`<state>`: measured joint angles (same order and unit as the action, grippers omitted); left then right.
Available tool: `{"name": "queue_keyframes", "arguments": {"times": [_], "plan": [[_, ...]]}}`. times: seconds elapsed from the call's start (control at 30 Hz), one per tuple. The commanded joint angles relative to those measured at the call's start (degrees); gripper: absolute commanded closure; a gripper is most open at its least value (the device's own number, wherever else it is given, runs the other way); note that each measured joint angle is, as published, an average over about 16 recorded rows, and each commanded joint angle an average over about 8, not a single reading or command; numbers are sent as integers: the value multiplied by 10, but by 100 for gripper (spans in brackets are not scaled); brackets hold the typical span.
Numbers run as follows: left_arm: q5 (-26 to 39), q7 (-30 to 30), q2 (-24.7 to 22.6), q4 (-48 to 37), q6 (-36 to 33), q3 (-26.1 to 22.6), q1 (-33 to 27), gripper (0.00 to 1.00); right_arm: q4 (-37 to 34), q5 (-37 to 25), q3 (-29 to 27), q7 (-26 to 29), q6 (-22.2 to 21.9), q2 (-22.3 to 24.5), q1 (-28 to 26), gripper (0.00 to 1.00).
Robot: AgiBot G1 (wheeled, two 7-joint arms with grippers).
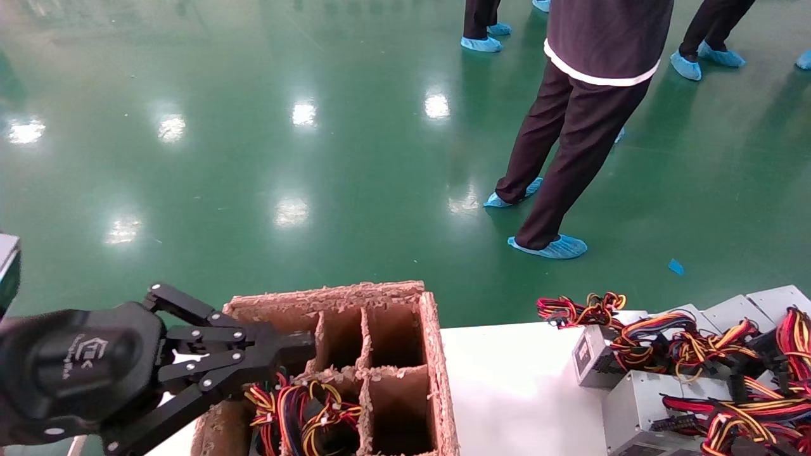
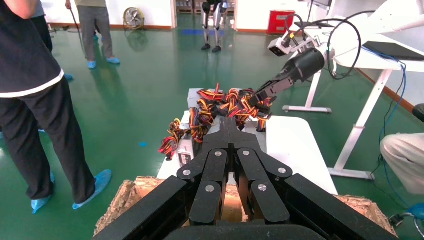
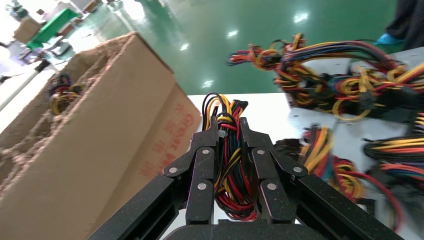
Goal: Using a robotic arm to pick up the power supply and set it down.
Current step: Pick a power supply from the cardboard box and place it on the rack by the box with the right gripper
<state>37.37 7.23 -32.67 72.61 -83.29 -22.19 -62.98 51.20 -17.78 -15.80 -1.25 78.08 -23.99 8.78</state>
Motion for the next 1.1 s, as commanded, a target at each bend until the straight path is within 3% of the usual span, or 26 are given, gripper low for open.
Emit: {"name": "queue_keyframes", "arguments": {"times": [0.03,0.53,1.1], "plan": [[0,0,0,0,0,0,0,100,-4,3,-6,-3,-5,-2,5,100],[0,0,0,0,0,0,0,100,-31,-6,5,-17,-9,-24,2,100],[0,0,0,0,0,0,0,100,-51,-16,19,-30,0,-24,-39,100]]}}
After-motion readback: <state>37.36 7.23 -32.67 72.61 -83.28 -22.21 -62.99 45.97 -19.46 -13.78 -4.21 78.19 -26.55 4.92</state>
